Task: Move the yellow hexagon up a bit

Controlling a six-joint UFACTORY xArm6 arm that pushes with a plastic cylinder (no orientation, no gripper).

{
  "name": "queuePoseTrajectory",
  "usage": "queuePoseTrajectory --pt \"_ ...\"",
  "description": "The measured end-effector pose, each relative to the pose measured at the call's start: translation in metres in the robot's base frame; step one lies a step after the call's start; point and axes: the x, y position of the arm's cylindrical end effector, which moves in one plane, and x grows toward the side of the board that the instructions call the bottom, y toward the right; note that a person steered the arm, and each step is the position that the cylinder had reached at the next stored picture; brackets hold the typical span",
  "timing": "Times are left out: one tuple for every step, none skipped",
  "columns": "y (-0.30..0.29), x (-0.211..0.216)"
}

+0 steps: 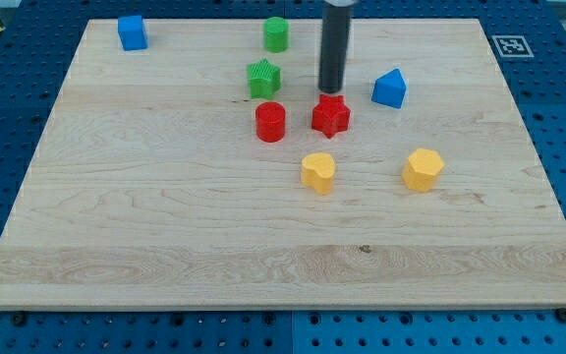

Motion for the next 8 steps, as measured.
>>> queuePoseTrajectory --pt "0.037 0.022" --pt "0.070 0.048" --pt "0.094 0.089" --pt "0.113 0.137" --pt "0.112 0.181" --pt "0.112 0.190" --pt "0.108 0.191" --pt "0.101 0.191"
